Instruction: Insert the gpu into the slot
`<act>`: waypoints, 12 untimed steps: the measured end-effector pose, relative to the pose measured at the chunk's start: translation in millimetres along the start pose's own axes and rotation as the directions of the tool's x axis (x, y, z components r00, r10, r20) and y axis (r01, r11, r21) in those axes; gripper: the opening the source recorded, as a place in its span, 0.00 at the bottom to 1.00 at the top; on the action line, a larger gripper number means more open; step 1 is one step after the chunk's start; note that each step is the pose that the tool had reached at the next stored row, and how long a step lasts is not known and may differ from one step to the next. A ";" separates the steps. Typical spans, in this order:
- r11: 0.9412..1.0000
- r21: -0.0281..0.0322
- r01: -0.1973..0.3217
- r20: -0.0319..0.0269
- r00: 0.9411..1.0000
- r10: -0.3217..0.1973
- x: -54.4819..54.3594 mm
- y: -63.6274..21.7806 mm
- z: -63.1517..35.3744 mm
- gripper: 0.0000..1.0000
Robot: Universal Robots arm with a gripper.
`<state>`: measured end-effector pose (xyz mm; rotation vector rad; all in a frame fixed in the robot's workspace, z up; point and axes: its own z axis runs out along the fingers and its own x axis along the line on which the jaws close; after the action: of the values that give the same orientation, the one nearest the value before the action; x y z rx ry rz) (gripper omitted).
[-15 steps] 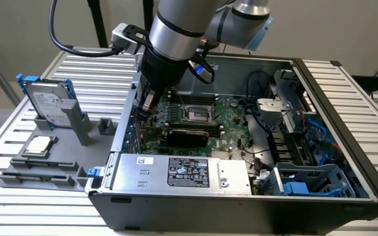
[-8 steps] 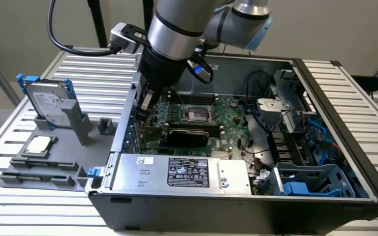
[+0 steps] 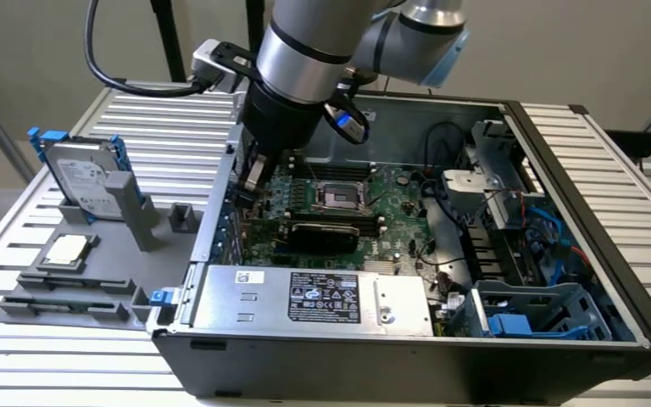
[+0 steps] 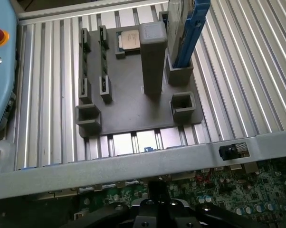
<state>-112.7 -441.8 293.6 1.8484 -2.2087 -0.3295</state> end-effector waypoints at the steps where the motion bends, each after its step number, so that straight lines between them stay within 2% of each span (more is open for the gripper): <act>1: 1.000 -0.001 0.000 -0.001 1.000 0.000 -0.3 -2.2 -1.2 0.11; 5: 1.000 -0.001 -0.001 -0.003 1.000 0.001 -0.8 -5.1 -2.4 0.11; 12: 1.000 0.000 -0.004 -0.011 1.000 0.004 -1.1 -4.2 1.9 0.11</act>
<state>-109.2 -441.4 290.4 1.8414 -2.2044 -0.3172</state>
